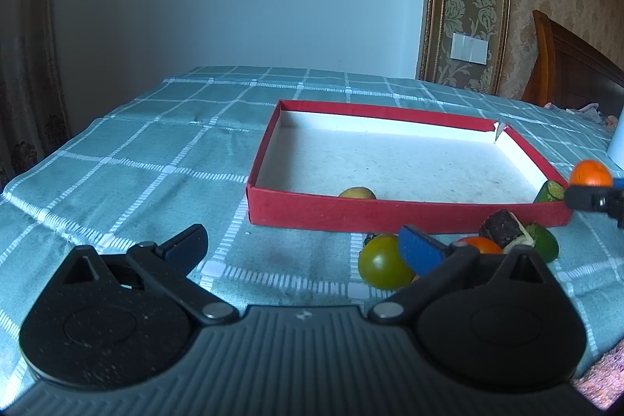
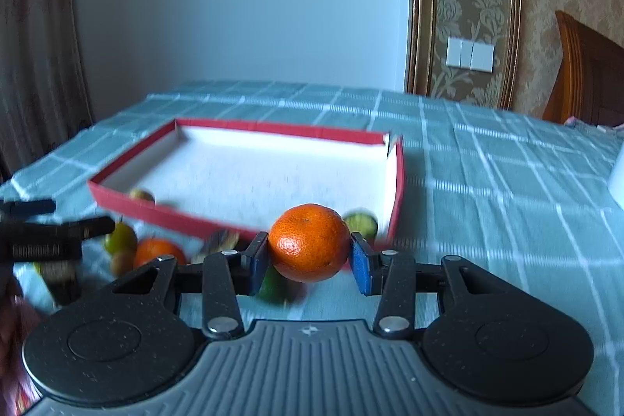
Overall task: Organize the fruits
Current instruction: 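Carry the mandarin into the tray and open the right gripper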
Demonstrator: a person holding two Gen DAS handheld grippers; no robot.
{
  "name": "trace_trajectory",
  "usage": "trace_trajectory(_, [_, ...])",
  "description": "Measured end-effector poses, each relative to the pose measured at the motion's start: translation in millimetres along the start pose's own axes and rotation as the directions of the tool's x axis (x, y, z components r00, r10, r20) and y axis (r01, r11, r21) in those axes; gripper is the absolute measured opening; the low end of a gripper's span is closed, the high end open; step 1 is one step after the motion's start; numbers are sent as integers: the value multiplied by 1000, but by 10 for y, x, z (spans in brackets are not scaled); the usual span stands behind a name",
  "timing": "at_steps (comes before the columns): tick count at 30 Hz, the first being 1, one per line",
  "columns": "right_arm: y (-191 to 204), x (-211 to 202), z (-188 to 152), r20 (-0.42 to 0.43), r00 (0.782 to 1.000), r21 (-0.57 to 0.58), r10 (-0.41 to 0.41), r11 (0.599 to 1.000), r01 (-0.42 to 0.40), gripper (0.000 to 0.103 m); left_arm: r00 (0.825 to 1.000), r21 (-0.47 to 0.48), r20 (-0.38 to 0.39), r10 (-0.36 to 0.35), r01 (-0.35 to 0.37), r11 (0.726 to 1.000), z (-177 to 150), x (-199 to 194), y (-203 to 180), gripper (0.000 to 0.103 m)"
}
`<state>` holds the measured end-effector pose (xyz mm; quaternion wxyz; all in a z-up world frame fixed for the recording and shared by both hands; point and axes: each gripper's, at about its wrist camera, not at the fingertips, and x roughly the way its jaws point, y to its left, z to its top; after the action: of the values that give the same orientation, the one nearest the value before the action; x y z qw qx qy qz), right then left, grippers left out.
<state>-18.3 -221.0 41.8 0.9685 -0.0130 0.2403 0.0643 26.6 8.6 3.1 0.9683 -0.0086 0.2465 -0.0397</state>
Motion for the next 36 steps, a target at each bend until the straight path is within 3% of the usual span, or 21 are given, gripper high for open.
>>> trace_trajectory(9, [-61, 488, 330, -14, 999, -6, -30, 1000, 30, 43, 1000, -2, -3, 0, 0, 1000, 4, 16, 16, 103])
trace_trajectory(26, [-152, 931, 211, -96, 994, 16, -57, 998, 59, 43, 1000, -4, -5, -2, 2, 1000, 5, 22, 15, 103])
trace_trajectory(28, [-176, 921, 209, -98, 993, 27, -61, 998, 64, 50, 1000, -3, -5, -3, 3, 1000, 6, 24, 14, 103])
trace_trajectory(30, [-201, 874, 210, -89, 994, 44, -67, 996, 71, 65, 1000, -4, -5, -2, 2, 1000, 5, 22, 16, 103])
trace_trajectory(36, [-246, 422, 135, 3, 998, 99, -68, 993, 67, 67, 1000, -3, -2, 3, -3, 1000, -6, 23, -6, 103])
